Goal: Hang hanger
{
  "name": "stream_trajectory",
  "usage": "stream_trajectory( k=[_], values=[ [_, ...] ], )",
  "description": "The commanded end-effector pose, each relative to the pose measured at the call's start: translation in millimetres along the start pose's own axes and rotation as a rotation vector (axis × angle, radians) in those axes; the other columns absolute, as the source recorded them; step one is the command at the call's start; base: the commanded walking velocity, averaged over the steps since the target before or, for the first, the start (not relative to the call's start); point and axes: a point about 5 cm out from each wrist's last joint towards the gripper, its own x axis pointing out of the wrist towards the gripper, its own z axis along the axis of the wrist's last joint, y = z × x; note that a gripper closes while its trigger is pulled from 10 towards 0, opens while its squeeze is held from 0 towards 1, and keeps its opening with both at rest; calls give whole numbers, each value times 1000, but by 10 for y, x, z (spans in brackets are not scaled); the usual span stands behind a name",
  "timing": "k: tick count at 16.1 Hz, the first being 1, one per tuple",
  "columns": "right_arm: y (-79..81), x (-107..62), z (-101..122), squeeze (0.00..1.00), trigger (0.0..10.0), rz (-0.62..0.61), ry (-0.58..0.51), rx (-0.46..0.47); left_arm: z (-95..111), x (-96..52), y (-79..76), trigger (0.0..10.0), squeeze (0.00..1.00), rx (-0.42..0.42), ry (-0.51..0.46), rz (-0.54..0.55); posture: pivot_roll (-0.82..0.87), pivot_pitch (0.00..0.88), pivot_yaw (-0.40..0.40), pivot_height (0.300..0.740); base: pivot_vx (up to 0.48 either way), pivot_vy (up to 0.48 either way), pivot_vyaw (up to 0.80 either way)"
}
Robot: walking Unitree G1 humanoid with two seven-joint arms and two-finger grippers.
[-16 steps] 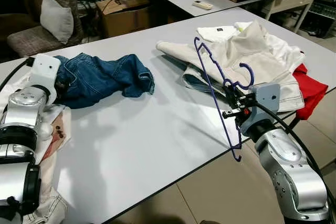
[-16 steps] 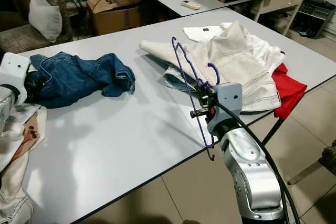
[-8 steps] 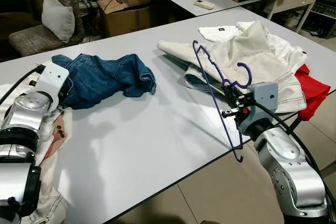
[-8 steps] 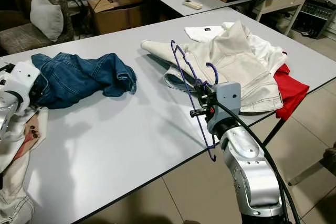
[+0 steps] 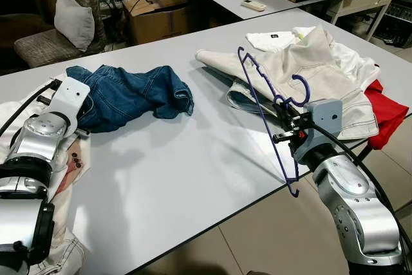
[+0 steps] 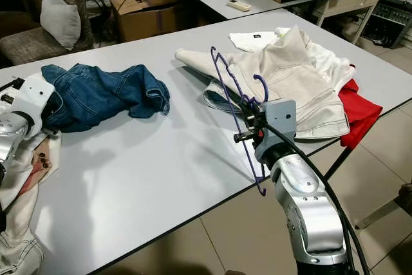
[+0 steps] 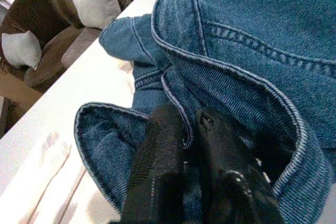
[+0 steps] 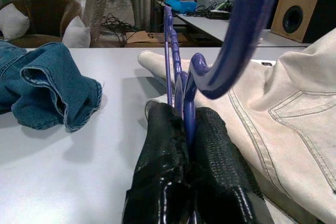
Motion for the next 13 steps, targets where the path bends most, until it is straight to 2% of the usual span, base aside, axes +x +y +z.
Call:
stream_trajectory(
  k=[1, 2, 4, 7, 9, 11, 13],
  values=[
    [-29, 14, 33, 0, 10000, -8, -16, -13, 87, 19, -18, 0, 0, -9, -24, -6, -173, 0, 30, 740, 0, 0, 0],
    [-28, 15, 31, 0, 10000, -10, -15, -14, 176, 44, -89, 0, 0, -18, -53, -10, -176, 0, 31, 740, 0, 0, 0],
    [-35, 17, 38, 0, 10000, -15, -18, -18, 342, 49, -59, 0, 0, -27, -129, 35, -184, 0, 39, 740, 0, 0, 0],
    [-75, -2, 33, 0, 10000, -49, -23, -16, 834, -11, -3, 0, 0, -56, -405, 74, -189, 0, 48, 740, 0, 0, 0],
    [-71, 12, 54, 0, 10000, -49, -32, -16, 1235, -114, 29, 0, 0, -83, -607, 72, -187, 0, 45, 740, 0, 0, 0],
    [-83, 24, 78, 0, 10000, -61, -51, -16, 1792, -426, 119, 0, 0, 18, -927, 127, -181, 0, 41, 740, 0, 0, 0],
    [-136, 24, 139, 0, 10000, -107, -93, -2, 2088, -733, 188, 0, 0, 66, -1164, 186, -179, 0, 41, 740, 0, 0, 0]
  ],
)
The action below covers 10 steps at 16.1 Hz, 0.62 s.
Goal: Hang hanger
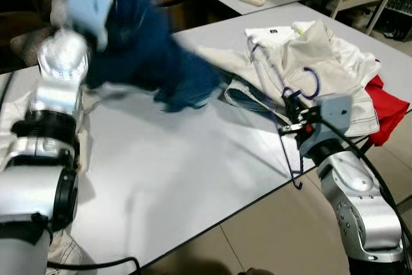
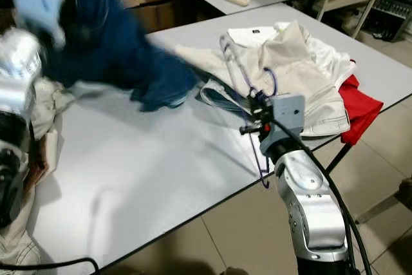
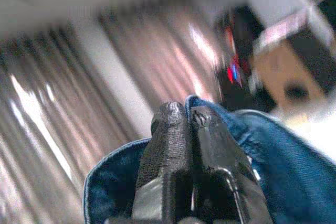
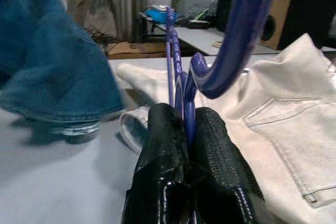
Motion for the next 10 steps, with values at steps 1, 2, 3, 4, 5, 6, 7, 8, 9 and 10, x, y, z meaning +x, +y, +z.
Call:
stream_trajectory(
  k=[1, 2, 3, 4, 5, 6, 7, 8, 9, 10],
  values=[
    [-73, 16, 53, 0, 10000, -50, -37, 5, 177, 29, 62, 0, 0, 37, -104, -15, -181, 0, 45, 740, 0, 0, 0],
    [-97, 3, 57, 0, 10000, -73, -47, 7, 105, -50, -66, 0, 0, 73, -74, -117, -181, 0, 47, 740, 0, 0, 0],
    [-110, -20, 53, 0, 10000, -89, -49, 15, -81, -224, -286, 0, 0, 85, 6, -247, -186, 0, 52, 740, 0, 0, 0],
    [-119, -37, 43, 0, 10000, -95, -45, 12, -259, -419, -495, 0, 0, 107, 91, -370, -191, 0, 58, 740, 0, 0, 0],
    [-131, -61, 42, 0, 10000, -107, -48, 11, -434, -664, -705, 0, 0, 106, 182, -485, -200, 0, 67, 740, 0, 0, 0],
    [-142, -75, 49, 0, 10000, -120, -55, 12, -512, -790, -794, 0, 0, 66, 240, -527, -206, 0, 71, 740, 0, 0, 0],
    [-164, -96, 65, 0, 10000, -140, -69, 15, -591, -955, -895, 0, 0, 22, 313, -590, -209, 0, 71, 740, 0, 0, 0],
    [-192, -110, 84, 0, 10000, -160, -85, 23, -663, -1116, -979, 0, 0, 0, 394, -669, -204, 0, 66, 740, 0, 0, 0],
    [-201, -110, 93, 0, 10000, -160, -91, 27, -677, -1115, -953, 0, 0, 16, 406, -638, -203, 0, 63, 740, 0, 0, 0],
    [-195, -86, 132, 0, 10000, -134, -113, 31, -692, -998, -839, 0, 0, 31, 425, -546, -192, 0, 55, 740, 0, 0, 0]
  ],
)
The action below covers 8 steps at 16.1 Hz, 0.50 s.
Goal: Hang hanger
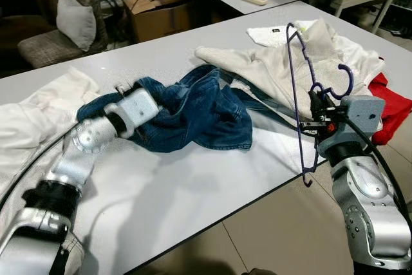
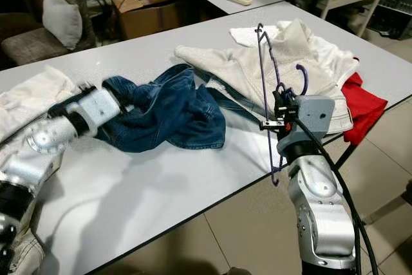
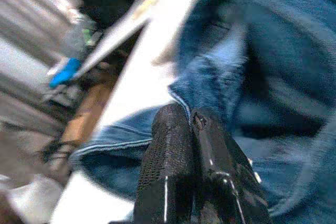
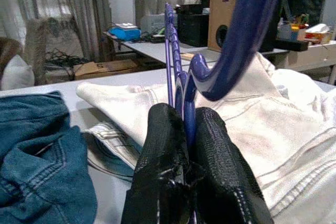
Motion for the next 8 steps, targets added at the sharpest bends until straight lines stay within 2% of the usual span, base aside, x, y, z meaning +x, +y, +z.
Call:
stream_trajectory(
  k=[1, 2, 3, 4, 5, 6, 7, 8],
  values=[
    [18, 33, 130, 0, 10000, 29, -63, 8, 50, 8, 169, 0, 0, 21, 7, 64, -190, 0, 54, 740, 0, 0, 0],
    [57, 50, 201, 0, 10000, 90, -95, 11, 85, 52, 270, 0, 0, 30, 10, 120, -190, 0, 54, 740, 0, 0, 0],
    [92, 66, 287, 0, 10000, 152, -133, 14, 248, 116, 461, 0, 0, 48, -46, 245, -184, 0, 48, 740, 0, 0, 0],
    [107, 74, 327, 0, 10000, 175, -152, 14, 363, 141, 570, 0, 0, 58, -95, 310, -183, 0, 47, 740, 0, 0, 0],
    [124, 100, 418, 0, 10000, 197, -202, 10, 748, 108, 894, 0, 0, 101, -259, 509, -177, 0, 40, 740, 0, 0, 0],
    [127, 111, 453, 0, 10000, 196, -222, 11, 911, 56, 1012, 0, 0, 117, -347, 589, -177, 0, 39, 740, 0, 0, 0],
    [132, 122, 511, 0, 10000, 191, -259, 11, 1107, -60, 1146, 0, 0, 147, -468, 705, -174, 0, 38, 740, 0, 0, 0],
    [204, 95, 579, 0, 10000, 235, -303, 37, 1215, -267, 1170, 0, 0, 184, -588, 760, -168, 0, 38, 740, 0, 0, 0]
  ],
)
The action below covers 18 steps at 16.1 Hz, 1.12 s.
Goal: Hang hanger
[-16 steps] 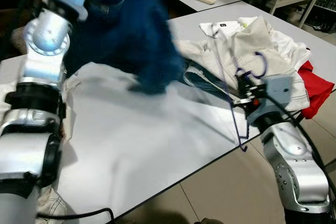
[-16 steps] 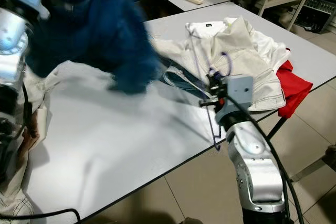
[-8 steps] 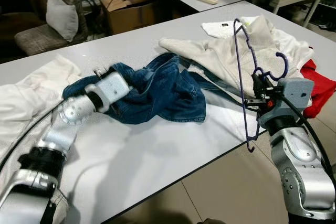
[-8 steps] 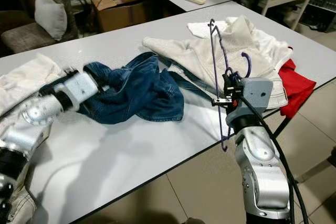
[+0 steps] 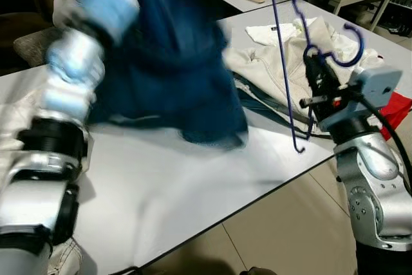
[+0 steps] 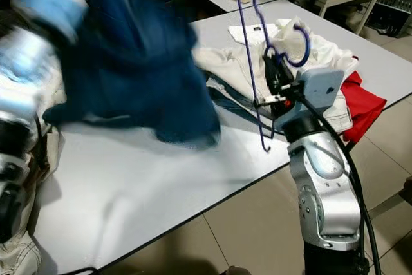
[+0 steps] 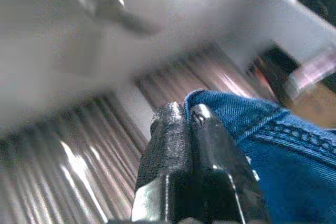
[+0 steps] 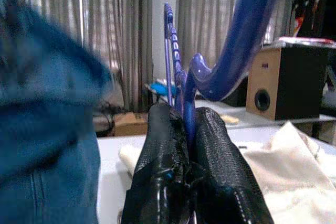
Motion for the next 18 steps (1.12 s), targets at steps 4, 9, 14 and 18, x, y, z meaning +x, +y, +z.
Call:
stream_trajectory(
  k=[4, 9, 14, 18],
  values=[
    [358, -144, -110, 0, 10000, 314, 75, -68, -390, -803, -482, 0, 0, -140, 288, -344, -160, 0, 34, 740, 0, 0, 0],
    [89, -155, -248, 0, 10000, 142, 148, -150, -420, -1789, -862, 0, 0, -271, 520, -917, -158, 0, 23, 740, 0, 0, 0],
    [-306, -181, -82, 0, 10000, -108, 65, -119, -42, -1192, -802, 10000, 1000, -489, 292, -1020, -182, 0, 50, 740, 0, 0, 0],
    [-363, -223, -88, 0, 10000, -160, 80, -98, -57, -924, -1115, 10000, 1000, -547, 357, -985, -223, 0, 67, 740, 0, 0, 0]
  ],
)
